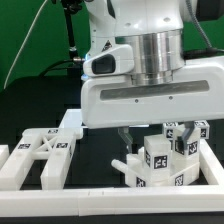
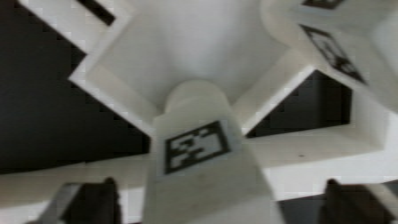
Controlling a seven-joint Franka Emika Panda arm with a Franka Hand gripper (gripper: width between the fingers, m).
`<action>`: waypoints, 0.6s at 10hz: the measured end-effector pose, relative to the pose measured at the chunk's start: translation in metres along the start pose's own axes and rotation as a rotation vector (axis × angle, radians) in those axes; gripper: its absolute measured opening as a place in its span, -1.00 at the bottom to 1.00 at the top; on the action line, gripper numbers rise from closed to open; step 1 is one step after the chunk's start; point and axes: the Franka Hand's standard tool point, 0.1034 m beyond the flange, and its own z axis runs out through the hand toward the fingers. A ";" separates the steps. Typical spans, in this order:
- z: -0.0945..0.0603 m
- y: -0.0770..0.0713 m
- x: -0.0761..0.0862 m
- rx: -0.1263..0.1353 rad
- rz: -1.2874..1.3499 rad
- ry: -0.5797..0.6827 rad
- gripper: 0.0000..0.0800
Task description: Assemble chair
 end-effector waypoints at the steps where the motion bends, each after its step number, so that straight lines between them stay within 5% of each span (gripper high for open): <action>1: 0.000 0.000 0.000 0.000 0.000 0.000 -0.03; 2: 0.000 0.000 0.000 0.001 0.018 0.000 -0.29; 6: -0.002 0.009 0.004 -0.007 0.538 0.007 -0.29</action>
Offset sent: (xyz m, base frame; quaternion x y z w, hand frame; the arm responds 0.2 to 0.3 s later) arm 0.0000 0.0000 0.0000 0.0000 0.0000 0.1938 0.9810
